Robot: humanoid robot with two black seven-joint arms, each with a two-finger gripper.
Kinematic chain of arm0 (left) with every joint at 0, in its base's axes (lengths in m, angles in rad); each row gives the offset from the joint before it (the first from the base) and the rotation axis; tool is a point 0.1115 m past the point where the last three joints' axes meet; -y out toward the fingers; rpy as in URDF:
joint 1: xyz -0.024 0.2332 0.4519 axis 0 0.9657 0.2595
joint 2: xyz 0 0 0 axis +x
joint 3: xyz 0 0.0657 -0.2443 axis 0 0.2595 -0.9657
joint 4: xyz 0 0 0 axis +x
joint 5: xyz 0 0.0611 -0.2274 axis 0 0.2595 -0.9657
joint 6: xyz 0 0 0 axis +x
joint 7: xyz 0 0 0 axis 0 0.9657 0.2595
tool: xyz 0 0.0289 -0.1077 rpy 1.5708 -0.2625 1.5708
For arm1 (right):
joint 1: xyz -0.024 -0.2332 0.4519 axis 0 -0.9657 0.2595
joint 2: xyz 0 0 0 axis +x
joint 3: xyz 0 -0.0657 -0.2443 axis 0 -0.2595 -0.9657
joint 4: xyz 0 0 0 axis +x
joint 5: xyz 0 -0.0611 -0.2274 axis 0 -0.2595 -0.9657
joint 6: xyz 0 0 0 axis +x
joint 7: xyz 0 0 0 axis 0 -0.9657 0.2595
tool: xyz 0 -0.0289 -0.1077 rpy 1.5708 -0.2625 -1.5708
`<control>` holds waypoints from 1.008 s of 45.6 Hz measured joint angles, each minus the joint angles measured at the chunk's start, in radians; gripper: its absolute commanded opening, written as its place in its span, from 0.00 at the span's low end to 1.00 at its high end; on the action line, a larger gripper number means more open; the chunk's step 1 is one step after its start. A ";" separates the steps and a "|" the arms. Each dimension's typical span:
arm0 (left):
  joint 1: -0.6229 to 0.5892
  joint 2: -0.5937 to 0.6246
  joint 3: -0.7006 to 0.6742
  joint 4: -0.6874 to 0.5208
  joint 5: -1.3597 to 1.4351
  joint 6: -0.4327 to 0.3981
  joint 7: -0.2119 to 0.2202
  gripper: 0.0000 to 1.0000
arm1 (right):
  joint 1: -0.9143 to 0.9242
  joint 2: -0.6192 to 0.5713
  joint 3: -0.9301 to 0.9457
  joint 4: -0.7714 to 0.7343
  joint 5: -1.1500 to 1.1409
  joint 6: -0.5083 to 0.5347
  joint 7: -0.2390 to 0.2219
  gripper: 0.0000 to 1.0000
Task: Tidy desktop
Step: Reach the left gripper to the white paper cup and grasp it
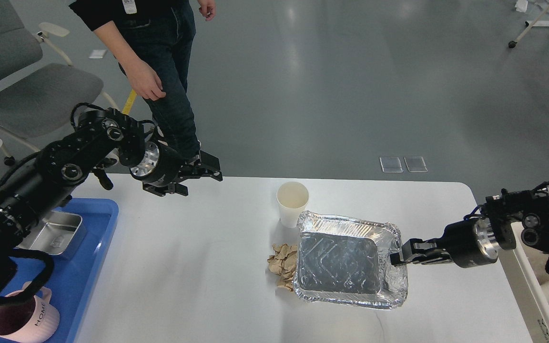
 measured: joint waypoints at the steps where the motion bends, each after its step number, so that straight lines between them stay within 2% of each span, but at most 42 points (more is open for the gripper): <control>1: 0.001 0.012 0.001 0.000 0.000 -0.003 -0.003 0.96 | -0.001 0.000 0.000 -0.004 0.001 0.000 0.000 0.00; 6: 0.013 0.049 0.004 0.003 0.002 -0.003 -0.032 0.96 | -0.015 0.000 0.000 -0.032 0.002 0.002 -0.002 0.00; 13: 0.019 0.052 0.007 0.016 0.004 0.079 -0.048 0.96 | -0.031 -0.021 -0.004 -0.047 0.003 0.003 -0.012 0.00; 21: 0.019 0.003 0.057 0.047 0.008 0.169 -0.097 0.95 | -0.038 -0.048 -0.005 -0.047 0.002 0.003 -0.014 0.00; 28: 0.009 -0.068 0.081 0.102 0.002 0.212 -0.113 0.95 | -0.049 -0.076 -0.005 -0.045 0.002 0.002 -0.014 0.00; 36: 0.007 -0.112 0.084 0.113 0.001 0.229 -0.114 0.96 | -0.065 -0.108 -0.005 -0.046 0.002 0.001 -0.015 0.00; 46: 0.014 -0.116 0.106 0.112 0.000 0.212 -0.122 0.95 | -0.081 -0.130 -0.005 -0.040 0.002 0.001 -0.014 0.00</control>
